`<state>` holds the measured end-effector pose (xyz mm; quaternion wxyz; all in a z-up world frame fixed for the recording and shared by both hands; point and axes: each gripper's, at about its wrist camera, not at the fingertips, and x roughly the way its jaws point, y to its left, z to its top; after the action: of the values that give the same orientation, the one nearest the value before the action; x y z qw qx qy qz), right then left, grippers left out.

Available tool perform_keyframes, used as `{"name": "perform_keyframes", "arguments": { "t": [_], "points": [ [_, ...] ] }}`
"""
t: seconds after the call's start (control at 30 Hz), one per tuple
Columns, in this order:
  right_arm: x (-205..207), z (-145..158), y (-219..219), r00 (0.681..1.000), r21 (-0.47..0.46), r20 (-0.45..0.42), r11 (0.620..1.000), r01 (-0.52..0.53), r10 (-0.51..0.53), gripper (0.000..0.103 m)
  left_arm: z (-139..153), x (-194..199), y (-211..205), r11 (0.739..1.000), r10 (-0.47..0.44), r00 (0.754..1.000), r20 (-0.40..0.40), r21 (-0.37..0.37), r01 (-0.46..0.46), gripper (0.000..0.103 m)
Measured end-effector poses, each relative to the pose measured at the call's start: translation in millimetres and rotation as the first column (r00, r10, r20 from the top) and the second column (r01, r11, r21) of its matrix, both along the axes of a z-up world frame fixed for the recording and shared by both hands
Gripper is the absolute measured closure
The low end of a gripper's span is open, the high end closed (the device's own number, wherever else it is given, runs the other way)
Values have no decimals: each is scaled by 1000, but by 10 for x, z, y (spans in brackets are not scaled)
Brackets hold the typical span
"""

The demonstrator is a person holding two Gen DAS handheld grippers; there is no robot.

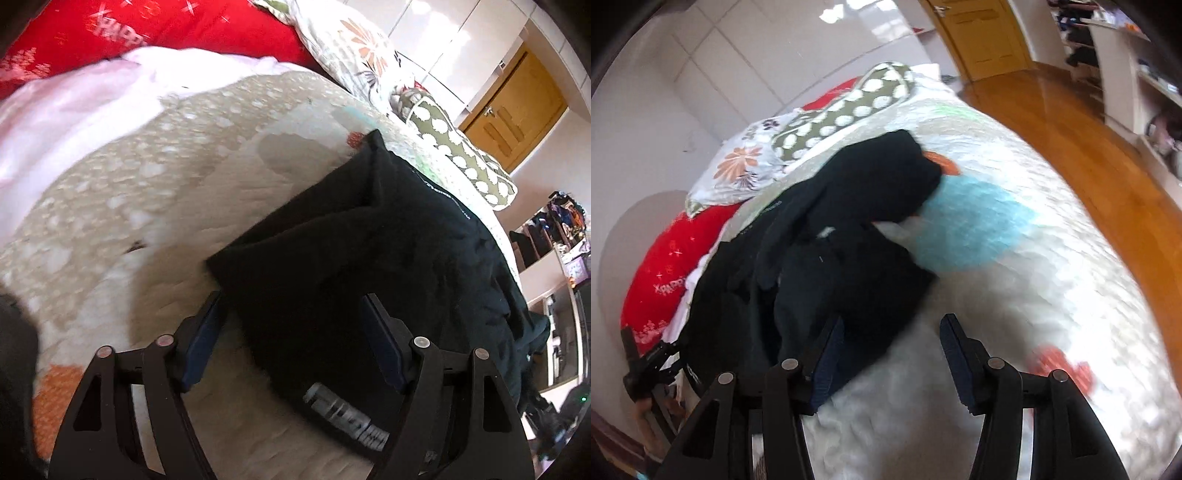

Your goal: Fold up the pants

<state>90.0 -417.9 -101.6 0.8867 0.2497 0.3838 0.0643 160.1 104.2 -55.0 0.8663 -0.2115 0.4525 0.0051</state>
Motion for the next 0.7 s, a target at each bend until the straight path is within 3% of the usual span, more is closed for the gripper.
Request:
{"name": "perform_keyframes", "arguments": {
  "t": [0.1,0.13,0.17,0.23,0.27,0.57,0.7],
  "points": [
    [186,-52,-18,998,28,44,999,46,-48,51,-18,81,-121,999,-24,1000,7,21,24,21],
    [232,-64,-42,997,51,54,997,56,-59,59,-13,75,-157,999,-27,1000,10,39,27,24],
    [259,-56,-52,996,62,62,996,59,-62,76,-3,63,-164,999,-22,1000,19,47,21,31],
    [259,-21,0,997,66,71,997,37,-42,82,13,16,-153,999,-15,1000,21,41,14,82],
    [243,21,36,996,47,77,998,32,-35,84,21,-12,-124,1000,-7,1000,19,30,6,88],
    [-710,717,-62,971,0,236,999,35,-33,85,464,-601,77,1000,8,992,124,0,-8,96],
    [-1104,807,-118,973,-23,228,999,47,-41,85,537,-857,140,999,18,987,160,27,-23,98]
  ]
}}
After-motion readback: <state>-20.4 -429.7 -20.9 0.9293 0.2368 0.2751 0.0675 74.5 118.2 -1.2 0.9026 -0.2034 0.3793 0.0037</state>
